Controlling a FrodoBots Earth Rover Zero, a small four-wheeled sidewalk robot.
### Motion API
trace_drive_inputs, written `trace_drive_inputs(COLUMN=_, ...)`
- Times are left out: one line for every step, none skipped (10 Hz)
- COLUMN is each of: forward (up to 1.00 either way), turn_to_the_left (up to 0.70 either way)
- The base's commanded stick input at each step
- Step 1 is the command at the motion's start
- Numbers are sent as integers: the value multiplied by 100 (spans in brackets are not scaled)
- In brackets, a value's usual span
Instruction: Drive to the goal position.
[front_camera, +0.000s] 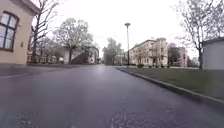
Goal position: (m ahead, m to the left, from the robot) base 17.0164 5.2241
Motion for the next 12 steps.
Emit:
trace_drive_inputs(forward=85, turn_to_the_left=0)
trace_drive_inputs(forward=85, turn_to_the_left=0)
trace_drive_inputs(forward=85, turn_to_the_left=0)
trace_drive_inputs(forward=85, turn_to_the_left=0)
trace_drive_inputs(forward=85, turn_to_the_left=0)
trace_drive_inputs(forward=85, turn_to_the_left=0)
trace_drive_inputs(forward=85, turn_to_the_left=0)
trace_drive_inputs(forward=85, turn_to_the_left=0)
trace_drive_inputs(forward=85, turn_to_the_left=0)
trace_drive_inputs(forward=85, turn_to_the_left=0)
trace_drive_inputs(forward=85, turn_to_the_left=0)
trace_drive_inputs(forward=85, turn_to_the_left=0)
